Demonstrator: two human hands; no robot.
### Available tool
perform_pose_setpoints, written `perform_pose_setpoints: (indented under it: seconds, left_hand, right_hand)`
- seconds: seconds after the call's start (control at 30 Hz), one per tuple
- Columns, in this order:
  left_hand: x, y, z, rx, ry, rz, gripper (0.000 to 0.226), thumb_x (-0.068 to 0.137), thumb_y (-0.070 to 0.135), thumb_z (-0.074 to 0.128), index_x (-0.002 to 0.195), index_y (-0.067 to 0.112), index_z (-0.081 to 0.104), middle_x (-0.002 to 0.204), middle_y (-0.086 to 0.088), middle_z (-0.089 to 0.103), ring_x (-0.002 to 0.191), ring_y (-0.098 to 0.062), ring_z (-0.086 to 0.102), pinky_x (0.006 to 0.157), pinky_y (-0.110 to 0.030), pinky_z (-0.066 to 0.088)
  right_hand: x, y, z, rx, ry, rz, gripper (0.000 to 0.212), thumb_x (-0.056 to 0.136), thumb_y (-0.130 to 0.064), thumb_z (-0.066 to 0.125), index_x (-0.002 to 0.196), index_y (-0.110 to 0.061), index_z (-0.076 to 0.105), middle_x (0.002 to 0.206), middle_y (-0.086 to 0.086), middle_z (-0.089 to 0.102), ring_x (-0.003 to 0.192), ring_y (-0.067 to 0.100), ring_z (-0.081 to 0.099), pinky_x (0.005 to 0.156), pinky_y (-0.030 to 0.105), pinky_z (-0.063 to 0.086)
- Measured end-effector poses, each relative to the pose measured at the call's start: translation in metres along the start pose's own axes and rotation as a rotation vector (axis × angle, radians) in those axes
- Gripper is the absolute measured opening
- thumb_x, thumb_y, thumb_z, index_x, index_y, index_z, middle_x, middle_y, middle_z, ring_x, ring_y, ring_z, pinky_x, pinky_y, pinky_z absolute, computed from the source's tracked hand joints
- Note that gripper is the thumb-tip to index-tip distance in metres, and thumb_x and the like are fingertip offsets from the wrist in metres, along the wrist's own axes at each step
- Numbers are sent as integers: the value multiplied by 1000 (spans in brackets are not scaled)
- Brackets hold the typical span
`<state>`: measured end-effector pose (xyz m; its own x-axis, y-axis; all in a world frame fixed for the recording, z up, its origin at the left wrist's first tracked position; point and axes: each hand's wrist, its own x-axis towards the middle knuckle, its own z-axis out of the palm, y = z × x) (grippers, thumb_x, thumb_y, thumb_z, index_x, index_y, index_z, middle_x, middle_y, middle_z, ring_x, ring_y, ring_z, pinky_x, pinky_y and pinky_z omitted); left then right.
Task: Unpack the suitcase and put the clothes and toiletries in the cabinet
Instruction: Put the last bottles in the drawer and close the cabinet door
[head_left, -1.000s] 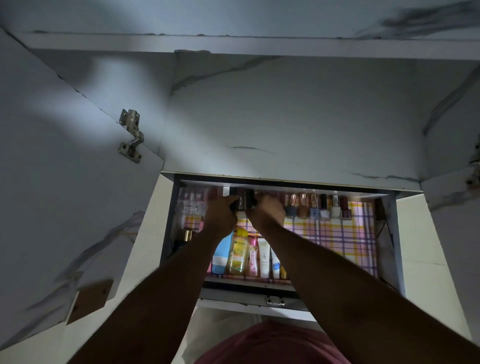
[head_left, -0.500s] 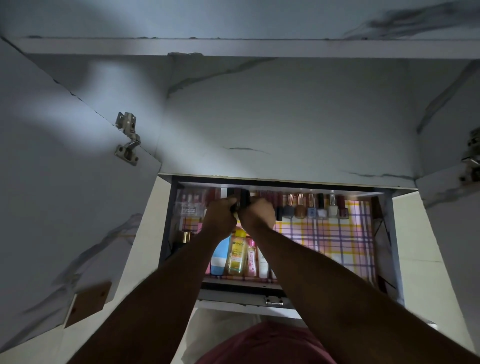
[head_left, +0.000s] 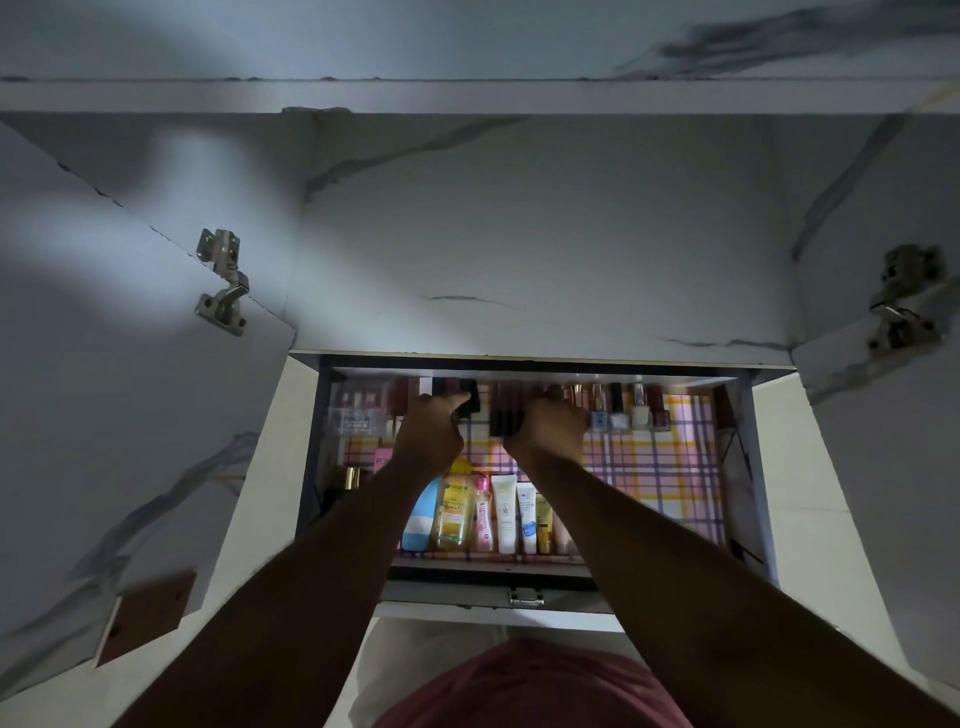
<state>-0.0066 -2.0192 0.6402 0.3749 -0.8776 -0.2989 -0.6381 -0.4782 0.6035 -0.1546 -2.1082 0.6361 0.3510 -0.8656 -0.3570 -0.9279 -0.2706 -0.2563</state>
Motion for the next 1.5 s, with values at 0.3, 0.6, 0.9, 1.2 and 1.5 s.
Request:
perform_pose_setpoints:
  seconds: [0.3, 0.6, 0.9, 1.2, 1.5]
  left_hand:
    - [-6, 2, 0, -2, -39, -33, 59, 90, -16, 57, 144, 8, 55, 137, -14, 66, 119, -27, 69, 93, -27, 55]
    - [-9, 14, 1, 6, -3, 37, 47, 93, -12, 56, 137, 3, 61, 128, -17, 70, 115, -29, 70, 94, -25, 49]
    - [-4, 60, 33, -3, -150, 23, 45, 97, -1, 52, 140, 12, 60, 131, -11, 68, 115, -22, 67, 89, -23, 48]
    - [3, 88, 72, 385, -247, 346, 59, 93, -1, 55, 149, 18, 47, 149, -8, 45, 134, -26, 45, 108, -38, 46]
    - [-5, 82, 75, 639, -269, 429, 87, 92, 1, 57, 165, 23, 14, 169, -17, 18, 153, -42, 21, 116, -54, 32]
  right_hand:
    - [1, -4, 11, 90, -40, -102, 13, 95, -7, 67, 108, -13, 68, 102, 4, 68, 97, 18, 69, 86, 30, 58]
    - [6, 6, 21, 149, 10, -112, 26, 85, -19, 77, 108, -22, 65, 106, 1, 63, 96, 17, 67, 82, 34, 60]
    - [1, 80, -22, 48, 218, 73, 60, 81, -43, 74, 132, -17, 60, 139, 11, 49, 129, 35, 47, 93, 49, 57]
    - [7, 147, -26, 246, 140, 78, 64, 80, -30, 81, 141, -23, 59, 147, 10, 50, 132, 35, 49, 97, 48, 56]
    - [1, 139, -17, 221, 100, 15, 68, 89, -19, 74, 151, -30, 47, 155, 7, 40, 140, 32, 38, 104, 40, 51]
